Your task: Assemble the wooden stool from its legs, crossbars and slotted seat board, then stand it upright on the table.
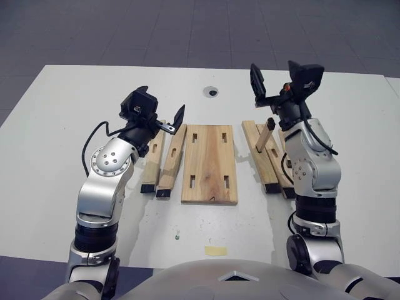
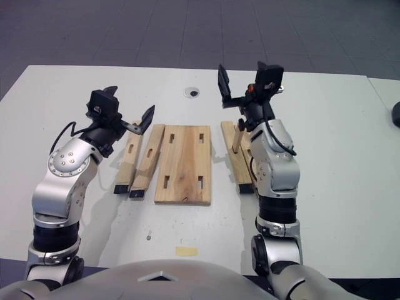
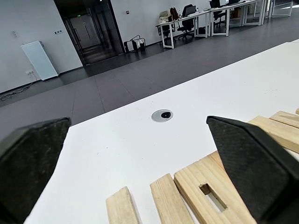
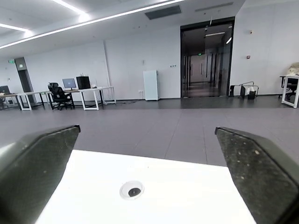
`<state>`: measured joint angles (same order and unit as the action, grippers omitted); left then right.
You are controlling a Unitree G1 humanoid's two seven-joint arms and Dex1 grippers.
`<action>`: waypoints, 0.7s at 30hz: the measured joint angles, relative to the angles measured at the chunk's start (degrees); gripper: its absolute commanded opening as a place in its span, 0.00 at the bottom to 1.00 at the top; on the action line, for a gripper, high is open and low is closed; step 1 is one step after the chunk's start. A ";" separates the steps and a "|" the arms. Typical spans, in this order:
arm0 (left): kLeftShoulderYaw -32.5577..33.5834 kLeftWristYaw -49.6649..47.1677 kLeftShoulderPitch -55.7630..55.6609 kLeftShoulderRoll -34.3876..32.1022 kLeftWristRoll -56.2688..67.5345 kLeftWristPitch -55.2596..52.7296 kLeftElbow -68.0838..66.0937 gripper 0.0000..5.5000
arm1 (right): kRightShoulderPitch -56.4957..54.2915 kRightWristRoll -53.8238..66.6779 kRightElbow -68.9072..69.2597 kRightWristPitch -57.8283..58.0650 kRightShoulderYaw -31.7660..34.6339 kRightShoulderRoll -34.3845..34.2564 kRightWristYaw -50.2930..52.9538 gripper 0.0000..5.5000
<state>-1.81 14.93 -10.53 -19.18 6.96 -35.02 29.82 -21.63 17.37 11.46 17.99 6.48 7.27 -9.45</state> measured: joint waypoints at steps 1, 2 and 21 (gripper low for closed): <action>0.03 0.14 0.00 -0.03 0.00 -0.05 0.06 0.98 | 0.29 0.06 0.11 -0.06 0.24 0.02 -0.05 0.98; 0.03 0.32 0.00 -0.06 0.01 -0.10 0.16 0.98 | 1.00 0.05 0.24 -0.16 0.47 0.09 -0.11 0.98; 1.72 1.29 1.16 -1.44 0.10 -1.99 2.42 0.98 | 25.70 4.64 17.33 10.57 2.64 6.94 -4.57 0.98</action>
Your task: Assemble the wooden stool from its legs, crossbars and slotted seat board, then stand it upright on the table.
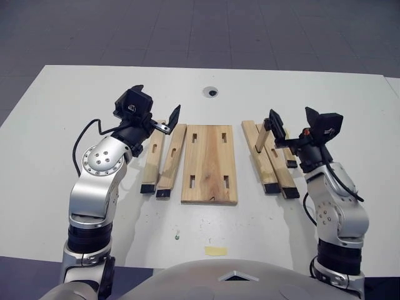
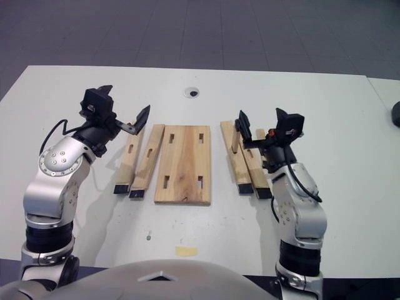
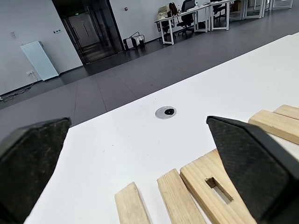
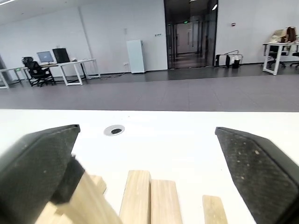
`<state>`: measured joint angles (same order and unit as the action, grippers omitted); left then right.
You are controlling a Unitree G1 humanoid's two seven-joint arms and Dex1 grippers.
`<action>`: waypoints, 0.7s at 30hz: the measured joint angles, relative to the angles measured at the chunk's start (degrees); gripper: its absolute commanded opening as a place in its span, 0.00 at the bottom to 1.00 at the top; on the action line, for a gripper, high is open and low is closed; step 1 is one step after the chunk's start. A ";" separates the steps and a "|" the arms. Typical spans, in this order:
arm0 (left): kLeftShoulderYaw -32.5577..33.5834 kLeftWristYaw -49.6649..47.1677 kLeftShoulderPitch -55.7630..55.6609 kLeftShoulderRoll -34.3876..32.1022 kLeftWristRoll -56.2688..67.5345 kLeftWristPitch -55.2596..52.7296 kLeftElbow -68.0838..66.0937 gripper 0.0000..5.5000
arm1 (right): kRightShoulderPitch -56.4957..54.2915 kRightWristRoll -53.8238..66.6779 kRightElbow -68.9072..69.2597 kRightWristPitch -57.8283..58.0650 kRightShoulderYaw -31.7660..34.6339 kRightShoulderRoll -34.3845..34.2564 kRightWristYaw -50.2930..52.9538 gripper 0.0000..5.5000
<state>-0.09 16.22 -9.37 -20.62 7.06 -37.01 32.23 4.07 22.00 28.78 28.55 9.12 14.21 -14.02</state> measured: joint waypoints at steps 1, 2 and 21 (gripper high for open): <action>-0.01 -0.35 0.68 0.21 -0.03 -0.05 0.28 0.98 | 1.37 0.00 0.16 1.54 -0.76 1.08 -0.91 0.98; -0.02 -0.70 1.24 0.46 -0.06 -0.13 0.34 0.98 | 2.31 0.00 0.51 3.17 -1.32 2.23 -1.71 0.98; -1.57 -2.98 3.79 1.78 -0.31 -1.12 2.33 0.98 | 4.91 1.91 5.30 24.33 -8.88 11.99 -5.54 0.98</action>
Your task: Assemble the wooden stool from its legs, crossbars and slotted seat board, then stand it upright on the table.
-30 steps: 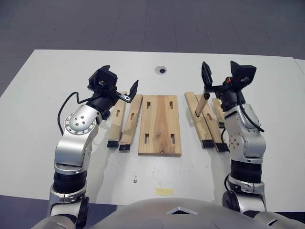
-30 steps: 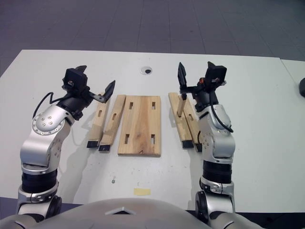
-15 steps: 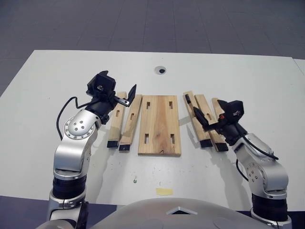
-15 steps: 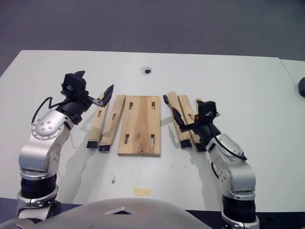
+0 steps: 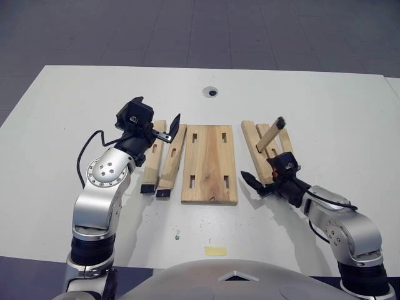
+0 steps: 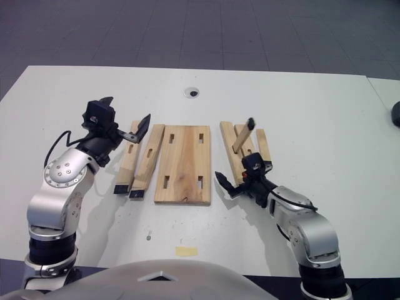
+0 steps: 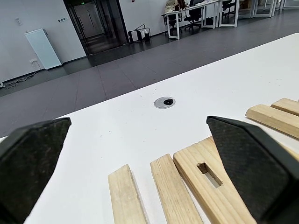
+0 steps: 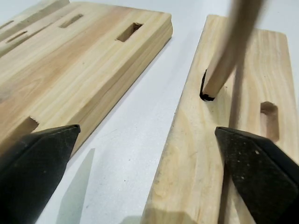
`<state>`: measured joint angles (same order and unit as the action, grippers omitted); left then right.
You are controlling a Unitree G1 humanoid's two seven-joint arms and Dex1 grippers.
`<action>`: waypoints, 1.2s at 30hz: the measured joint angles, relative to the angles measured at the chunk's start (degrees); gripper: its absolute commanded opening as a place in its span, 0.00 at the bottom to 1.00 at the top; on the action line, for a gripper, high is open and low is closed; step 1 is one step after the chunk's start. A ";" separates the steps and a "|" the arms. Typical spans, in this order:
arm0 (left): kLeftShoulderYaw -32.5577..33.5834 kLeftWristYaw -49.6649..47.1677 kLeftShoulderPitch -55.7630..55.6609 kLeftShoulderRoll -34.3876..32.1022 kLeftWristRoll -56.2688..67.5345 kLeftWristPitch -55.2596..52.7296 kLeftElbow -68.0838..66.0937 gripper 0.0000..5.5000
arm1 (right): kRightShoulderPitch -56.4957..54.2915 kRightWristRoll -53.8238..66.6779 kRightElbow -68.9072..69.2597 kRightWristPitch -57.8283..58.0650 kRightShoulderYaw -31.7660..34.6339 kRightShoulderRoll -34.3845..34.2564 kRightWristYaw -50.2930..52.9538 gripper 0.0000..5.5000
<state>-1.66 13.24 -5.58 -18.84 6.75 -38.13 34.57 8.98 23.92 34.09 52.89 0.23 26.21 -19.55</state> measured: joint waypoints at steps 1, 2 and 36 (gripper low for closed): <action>-0.14 -0.06 0.00 0.03 -0.01 0.00 0.00 0.98 | -0.18 -0.02 0.33 0.79 0.06 0.01 0.19 0.98; -0.22 -0.08 0.01 0.05 -0.01 0.00 0.00 0.98 | -0.20 -0.06 0.53 1.11 0.09 0.06 0.29 0.98; -1.07 -1.72 1.45 0.64 -0.95 0.22 0.04 0.98 | -4.27 -13.41 -17.19 -21.42 -9.46 4.87 -3.68 0.60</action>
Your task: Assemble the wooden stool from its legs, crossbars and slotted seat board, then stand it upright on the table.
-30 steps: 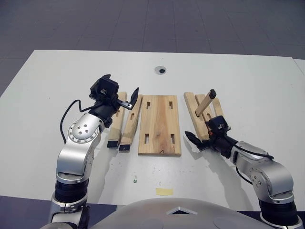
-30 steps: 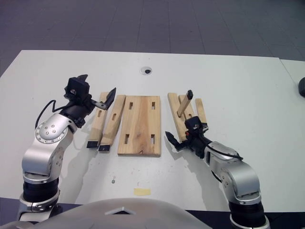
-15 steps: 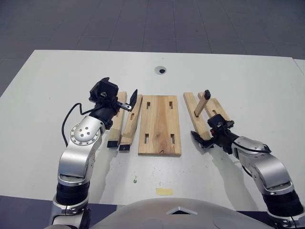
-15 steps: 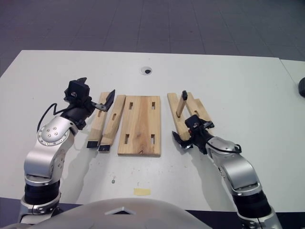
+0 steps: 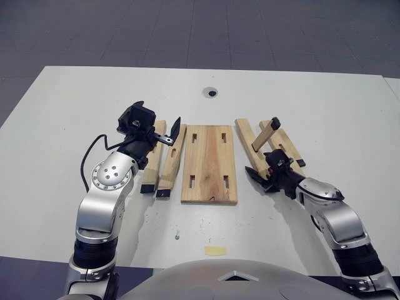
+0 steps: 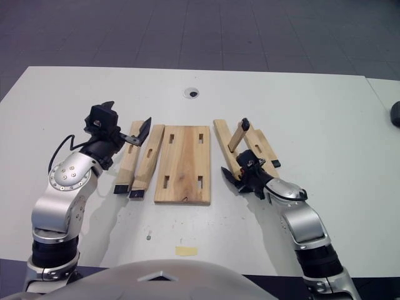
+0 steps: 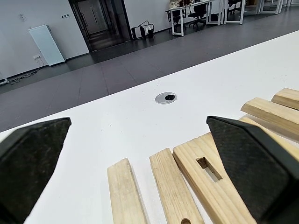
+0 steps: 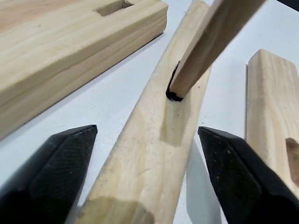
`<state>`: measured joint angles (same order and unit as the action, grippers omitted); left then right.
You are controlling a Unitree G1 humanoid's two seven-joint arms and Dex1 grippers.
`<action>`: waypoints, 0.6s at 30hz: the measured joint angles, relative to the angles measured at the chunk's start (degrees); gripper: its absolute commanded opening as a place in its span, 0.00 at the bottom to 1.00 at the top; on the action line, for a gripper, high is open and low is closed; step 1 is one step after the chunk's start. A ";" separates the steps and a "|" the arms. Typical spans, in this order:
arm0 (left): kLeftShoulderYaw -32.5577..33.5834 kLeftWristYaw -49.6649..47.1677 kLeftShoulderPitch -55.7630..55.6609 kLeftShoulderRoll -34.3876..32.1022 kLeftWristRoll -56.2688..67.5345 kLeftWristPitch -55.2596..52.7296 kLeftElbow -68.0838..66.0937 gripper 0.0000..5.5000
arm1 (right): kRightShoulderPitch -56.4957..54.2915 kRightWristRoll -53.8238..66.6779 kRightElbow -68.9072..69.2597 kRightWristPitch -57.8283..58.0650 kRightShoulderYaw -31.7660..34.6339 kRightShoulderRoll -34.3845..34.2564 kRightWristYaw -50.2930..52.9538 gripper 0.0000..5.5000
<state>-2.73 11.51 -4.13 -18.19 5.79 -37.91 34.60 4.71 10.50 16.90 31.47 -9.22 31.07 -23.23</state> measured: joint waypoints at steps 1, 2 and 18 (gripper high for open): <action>0.00 0.05 -0.05 -0.01 0.00 0.00 -0.01 0.98 | 0.03 -0.24 -0.24 -0.49 0.00 -0.07 -0.01 0.58; 0.00 0.11 -0.13 -0.01 0.00 0.00 -0.01 0.98 | 0.04 -0.39 -0.51 -0.95 0.02 -0.17 0.04 0.57; -0.31 0.55 -1.41 -0.20 0.00 0.17 -0.99 0.98 | -0.21 -1.81 -2.87 -3.39 0.95 -2.30 0.32 0.45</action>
<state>-3.03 12.06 -5.54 -18.39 5.80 -37.74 33.61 4.49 8.69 14.02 28.07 -8.27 28.77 -22.91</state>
